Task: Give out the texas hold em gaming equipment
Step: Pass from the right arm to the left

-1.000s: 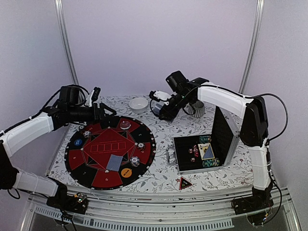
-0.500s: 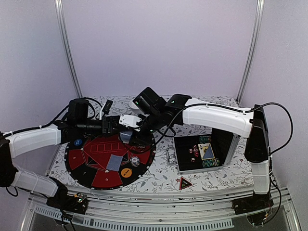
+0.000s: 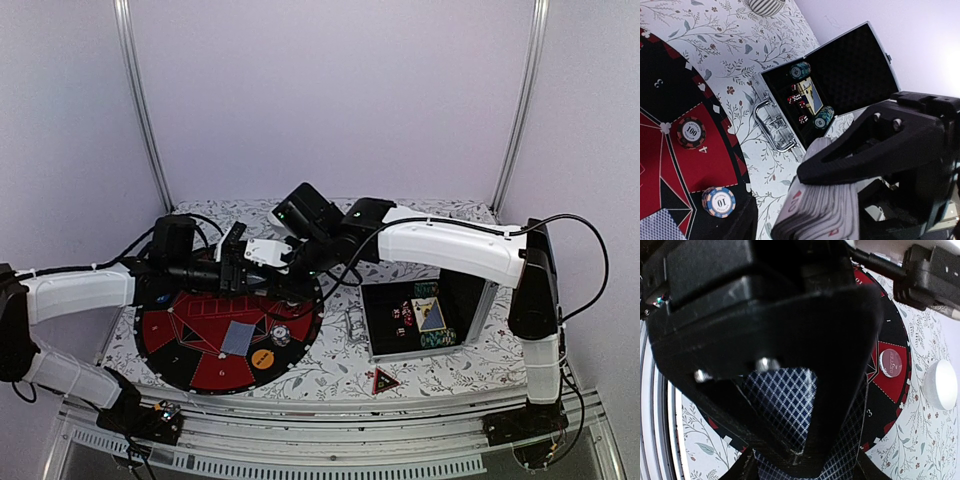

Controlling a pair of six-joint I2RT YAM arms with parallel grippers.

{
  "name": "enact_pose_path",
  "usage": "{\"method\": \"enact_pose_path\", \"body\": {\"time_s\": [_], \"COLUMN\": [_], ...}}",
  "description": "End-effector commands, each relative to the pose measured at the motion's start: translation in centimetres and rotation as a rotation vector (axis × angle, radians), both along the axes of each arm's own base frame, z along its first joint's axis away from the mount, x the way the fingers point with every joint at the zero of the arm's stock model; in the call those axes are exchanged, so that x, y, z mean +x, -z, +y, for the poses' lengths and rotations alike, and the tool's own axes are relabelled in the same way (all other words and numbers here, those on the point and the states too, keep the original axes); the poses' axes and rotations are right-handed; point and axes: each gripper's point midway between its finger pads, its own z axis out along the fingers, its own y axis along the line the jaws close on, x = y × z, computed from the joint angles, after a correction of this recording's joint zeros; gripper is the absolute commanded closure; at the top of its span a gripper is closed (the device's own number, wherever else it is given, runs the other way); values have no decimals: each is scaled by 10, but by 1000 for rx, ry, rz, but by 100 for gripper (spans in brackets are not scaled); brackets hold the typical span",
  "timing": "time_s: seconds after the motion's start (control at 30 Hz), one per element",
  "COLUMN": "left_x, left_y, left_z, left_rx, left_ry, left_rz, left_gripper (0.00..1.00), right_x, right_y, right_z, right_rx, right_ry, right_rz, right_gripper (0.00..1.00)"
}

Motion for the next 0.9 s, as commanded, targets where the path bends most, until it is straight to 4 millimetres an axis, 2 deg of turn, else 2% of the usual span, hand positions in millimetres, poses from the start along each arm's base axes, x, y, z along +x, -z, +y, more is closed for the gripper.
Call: {"method": "enact_pose_path", "body": {"time_s": [0.0, 0.13, 0.27, 0.3, 0.37, 0.4, 0.47, 0.57, 0.6, 0.63, 0.67, 0.7, 0.77, 0.87], "left_x": [-4, -10, -23, -25, -25, -25, -26, -28, -27, -28, -28, -29, -34, -41], "left_y": [3, 2, -8, -11, -16, -19, -23, -31, -35, -40, -46, -52, -68, -86], "left_z": [-8, -15, -23, -24, -22, -21, -20, -18, -17, -16, -15, -14, -14, -13], "left_rx": [-17, -43, -82, -86, -86, -86, -90, -91, -90, -90, -93, -98, -123, -143], "left_ry": [32, 69, 137, 144, 142, 137, 134, 129, 128, 128, 129, 132, 151, 175], "left_rz": [-2, 18, 14, 5, -17, -31, -49, -87, -109, -136, -166, -196, -269, -354], "left_gripper": [44, 59, 77, 82, 100, 100, 100, 100, 100, 100, 100, 100, 100, 100], "right_x": [-3, -7, -2, -1, 1, 2, 4, 2, -1, -7, -12, -22, -40, -56], "right_y": [-40, -48, -52, -54, -56, -56, -59, -72, -79, -94, -97, -115, -136, -155], "right_z": [10, 11, 9, 8, 7, 6, 4, -2, -6, -11, -13, -19, -30, -49], "right_rx": [86, 103, 108, 110, 116, 116, 121, 161, 186, 224, 250, 303, 407, 540], "right_ry": [-16, -34, -20, -16, -9, -3, 12, 31, 34, 29, 14, -16, -92, -182], "right_rz": [-79, -108, -148, -156, -172, -178, -190, -196, -188, -184, -160, -137, -37, 122], "right_gripper": [62, 63, 65, 65, 66, 65, 51, 11, 1, 1, 1, 1, 1, 1]}}
